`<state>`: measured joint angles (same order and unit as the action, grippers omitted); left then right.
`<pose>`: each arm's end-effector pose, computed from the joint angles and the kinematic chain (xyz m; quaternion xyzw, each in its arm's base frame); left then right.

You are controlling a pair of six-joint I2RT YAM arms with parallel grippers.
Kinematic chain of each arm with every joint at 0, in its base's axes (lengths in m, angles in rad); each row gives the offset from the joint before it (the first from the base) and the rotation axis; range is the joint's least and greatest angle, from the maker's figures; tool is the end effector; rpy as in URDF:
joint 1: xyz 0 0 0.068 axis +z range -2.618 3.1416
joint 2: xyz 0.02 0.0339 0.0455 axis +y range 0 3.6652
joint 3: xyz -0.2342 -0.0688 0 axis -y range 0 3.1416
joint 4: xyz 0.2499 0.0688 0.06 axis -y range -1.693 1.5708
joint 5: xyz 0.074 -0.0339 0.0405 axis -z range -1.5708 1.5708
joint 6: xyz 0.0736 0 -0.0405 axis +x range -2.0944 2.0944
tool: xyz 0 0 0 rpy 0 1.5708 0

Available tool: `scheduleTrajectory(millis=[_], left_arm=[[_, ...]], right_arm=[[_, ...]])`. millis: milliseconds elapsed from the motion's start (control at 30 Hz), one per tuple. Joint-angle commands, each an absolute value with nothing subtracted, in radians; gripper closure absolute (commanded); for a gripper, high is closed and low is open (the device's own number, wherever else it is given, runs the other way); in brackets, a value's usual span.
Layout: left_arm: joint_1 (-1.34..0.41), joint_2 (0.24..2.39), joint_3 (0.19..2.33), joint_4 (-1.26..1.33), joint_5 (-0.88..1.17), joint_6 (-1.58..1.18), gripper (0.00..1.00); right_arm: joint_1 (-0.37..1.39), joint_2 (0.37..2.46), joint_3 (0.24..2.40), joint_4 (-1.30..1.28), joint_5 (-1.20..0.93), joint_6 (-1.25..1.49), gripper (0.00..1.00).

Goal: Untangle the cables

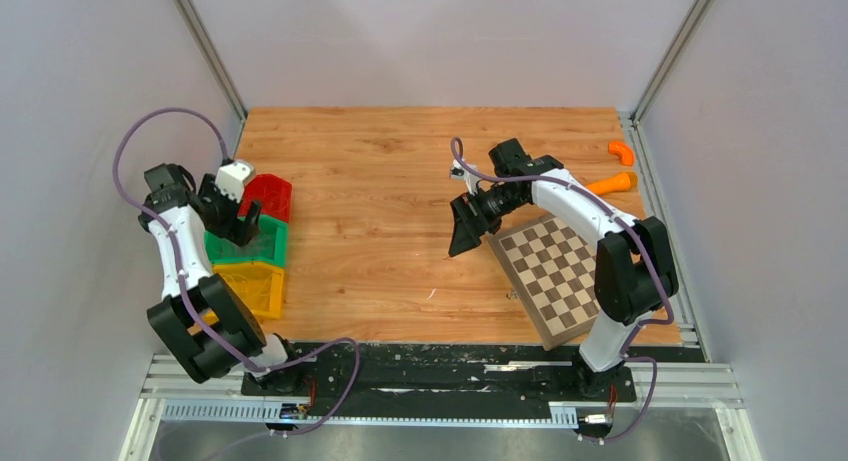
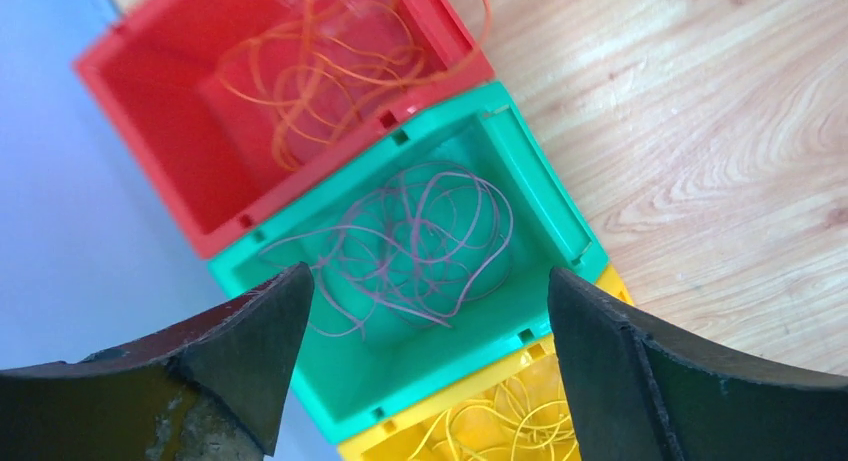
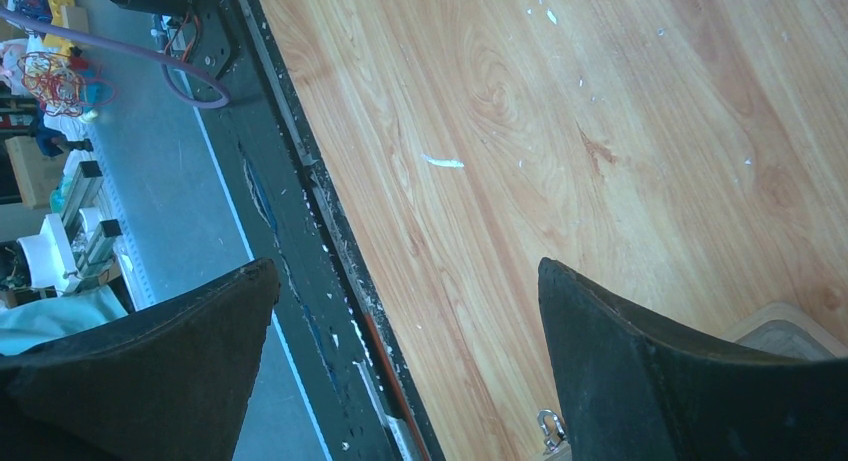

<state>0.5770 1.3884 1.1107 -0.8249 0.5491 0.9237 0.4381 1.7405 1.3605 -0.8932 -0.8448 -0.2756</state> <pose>0.2690 0.1293 0.2109 0.2234 0.9114 -0.0406 0.3431 0.2935 0.1983 0.1899 -0.3720 0.8240 0.4151 0.1019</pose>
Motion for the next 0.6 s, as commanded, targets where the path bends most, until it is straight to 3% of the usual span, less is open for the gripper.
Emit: scheduleTrajectory(millis=[0, 333, 567], left_arm=[[0.566, 1.325, 1.231, -0.887, 0.570, 0.844, 0.02], [0.425, 1.413, 1.661, -1.024, 0.420, 0.470, 0.00], [0.126, 1.447, 1.711, -0.889, 0.322, 0.152, 0.00]], right_arm=[[0.439, 1.709, 1.400, -0.904, -0.853, -0.304, 0.00], [0.288, 1.663, 1.491, -0.884, -0.797, -0.270, 0.00], [0.076, 1.538, 1.375, -0.707, -0.730, -0.123, 0.00]])
